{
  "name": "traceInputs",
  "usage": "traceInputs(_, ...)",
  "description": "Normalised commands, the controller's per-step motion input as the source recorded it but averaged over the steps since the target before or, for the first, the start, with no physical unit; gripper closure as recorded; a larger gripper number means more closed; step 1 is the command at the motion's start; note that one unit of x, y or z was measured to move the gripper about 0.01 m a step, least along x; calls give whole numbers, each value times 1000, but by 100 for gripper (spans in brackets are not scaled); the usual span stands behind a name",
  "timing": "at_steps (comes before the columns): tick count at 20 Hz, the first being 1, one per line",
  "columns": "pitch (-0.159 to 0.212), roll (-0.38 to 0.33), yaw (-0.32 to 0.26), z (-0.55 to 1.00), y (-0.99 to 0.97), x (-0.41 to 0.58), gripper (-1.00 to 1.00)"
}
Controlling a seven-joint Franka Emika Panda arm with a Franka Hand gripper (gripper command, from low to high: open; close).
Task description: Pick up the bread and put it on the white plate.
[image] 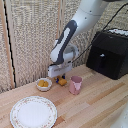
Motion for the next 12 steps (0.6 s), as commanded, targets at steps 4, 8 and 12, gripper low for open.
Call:
traceInputs(4, 67, 43, 0, 984, 44, -35, 100)
traceInputs(8, 34, 25, 0, 989, 290, -218, 100)
traceInputs(12, -39, 2, 0, 636, 709, -425, 100)
